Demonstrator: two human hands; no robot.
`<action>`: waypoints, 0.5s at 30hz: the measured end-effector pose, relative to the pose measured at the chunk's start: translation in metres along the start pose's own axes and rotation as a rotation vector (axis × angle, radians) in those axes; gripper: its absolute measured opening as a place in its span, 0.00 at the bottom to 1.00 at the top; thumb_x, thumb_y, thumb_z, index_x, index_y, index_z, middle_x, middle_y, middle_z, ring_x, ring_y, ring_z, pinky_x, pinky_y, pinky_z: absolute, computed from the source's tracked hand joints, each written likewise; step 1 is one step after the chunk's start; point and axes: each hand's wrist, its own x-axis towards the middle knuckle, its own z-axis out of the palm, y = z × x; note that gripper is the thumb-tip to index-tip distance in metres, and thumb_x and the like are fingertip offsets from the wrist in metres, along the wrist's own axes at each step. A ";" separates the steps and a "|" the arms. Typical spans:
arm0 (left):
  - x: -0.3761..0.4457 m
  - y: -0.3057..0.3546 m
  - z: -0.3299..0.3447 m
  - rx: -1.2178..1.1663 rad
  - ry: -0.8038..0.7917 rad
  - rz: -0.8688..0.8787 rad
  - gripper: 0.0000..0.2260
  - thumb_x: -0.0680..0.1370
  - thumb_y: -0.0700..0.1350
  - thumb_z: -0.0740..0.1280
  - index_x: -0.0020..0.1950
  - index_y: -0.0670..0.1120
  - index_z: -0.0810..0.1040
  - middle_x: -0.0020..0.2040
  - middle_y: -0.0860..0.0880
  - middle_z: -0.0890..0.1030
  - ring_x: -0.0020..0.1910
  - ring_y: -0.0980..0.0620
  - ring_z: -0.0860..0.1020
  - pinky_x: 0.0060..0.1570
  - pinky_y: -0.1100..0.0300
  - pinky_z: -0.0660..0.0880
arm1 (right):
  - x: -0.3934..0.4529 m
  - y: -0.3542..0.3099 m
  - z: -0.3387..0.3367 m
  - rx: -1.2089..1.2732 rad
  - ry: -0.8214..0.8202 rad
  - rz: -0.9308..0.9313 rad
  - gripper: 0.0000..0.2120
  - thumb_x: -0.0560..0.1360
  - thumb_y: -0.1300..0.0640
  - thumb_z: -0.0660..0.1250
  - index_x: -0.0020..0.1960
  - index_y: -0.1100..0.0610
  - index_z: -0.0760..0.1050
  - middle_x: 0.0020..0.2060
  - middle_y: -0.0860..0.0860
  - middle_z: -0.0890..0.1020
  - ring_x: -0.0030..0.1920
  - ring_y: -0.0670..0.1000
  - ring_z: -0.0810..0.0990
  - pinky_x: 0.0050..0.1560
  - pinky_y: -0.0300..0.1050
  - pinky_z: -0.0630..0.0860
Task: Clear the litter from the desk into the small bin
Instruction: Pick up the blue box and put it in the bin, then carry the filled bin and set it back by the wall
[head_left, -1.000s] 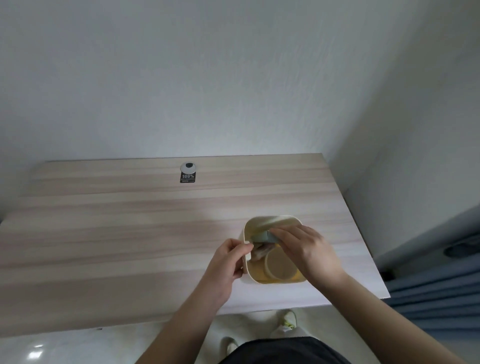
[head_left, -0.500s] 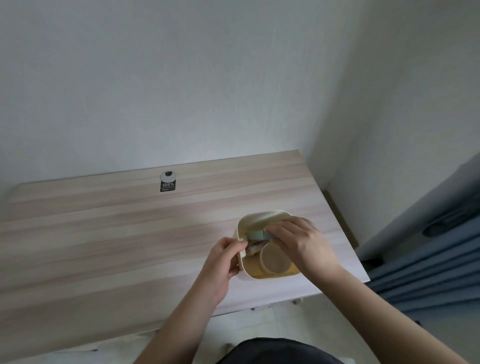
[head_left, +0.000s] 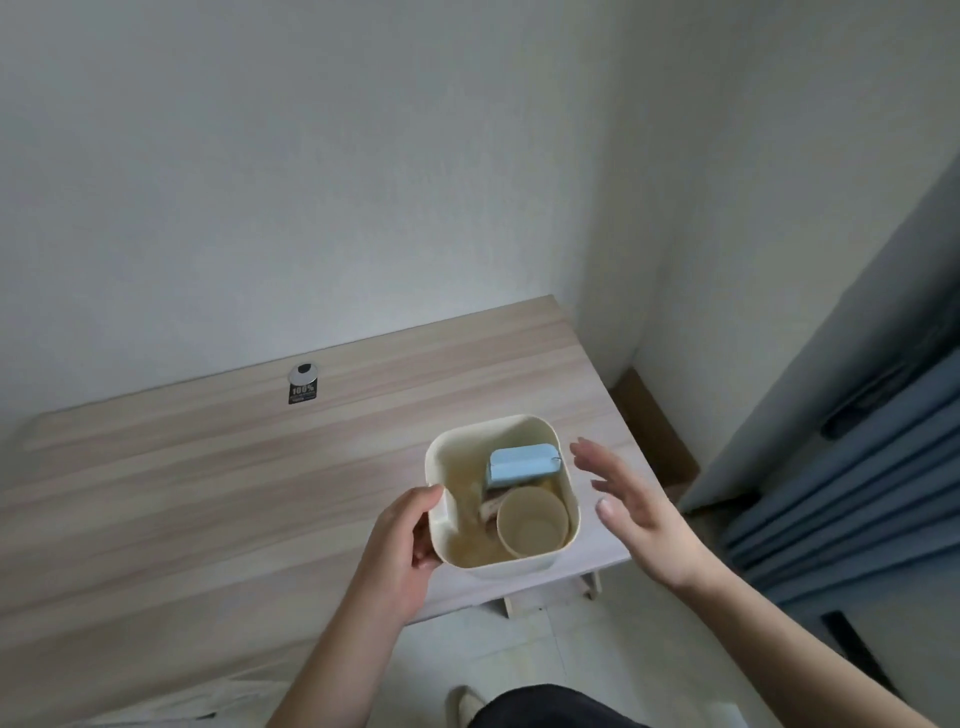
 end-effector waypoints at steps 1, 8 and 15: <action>-0.006 -0.002 0.002 -0.008 -0.008 0.004 0.07 0.66 0.48 0.70 0.31 0.47 0.78 0.25 0.50 0.70 0.23 0.54 0.67 0.24 0.64 0.68 | -0.003 0.002 0.000 0.022 -0.051 -0.018 0.31 0.77 0.41 0.60 0.75 0.53 0.61 0.73 0.45 0.68 0.72 0.46 0.67 0.69 0.50 0.68; -0.045 -0.016 0.012 -0.064 0.088 0.002 0.09 0.67 0.47 0.70 0.40 0.43 0.75 0.31 0.46 0.68 0.31 0.51 0.65 0.35 0.56 0.67 | -0.011 0.004 0.020 0.264 -0.122 0.047 0.21 0.83 0.49 0.47 0.76 0.46 0.59 0.73 0.37 0.66 0.74 0.41 0.61 0.68 0.30 0.61; -0.083 -0.008 -0.006 -0.169 0.078 0.133 0.11 0.68 0.48 0.71 0.36 0.44 0.71 0.22 0.52 0.63 0.20 0.56 0.59 0.25 0.62 0.60 | 0.009 -0.012 0.042 0.430 -0.348 0.234 0.21 0.81 0.38 0.49 0.72 0.40 0.65 0.68 0.44 0.74 0.68 0.47 0.72 0.68 0.53 0.68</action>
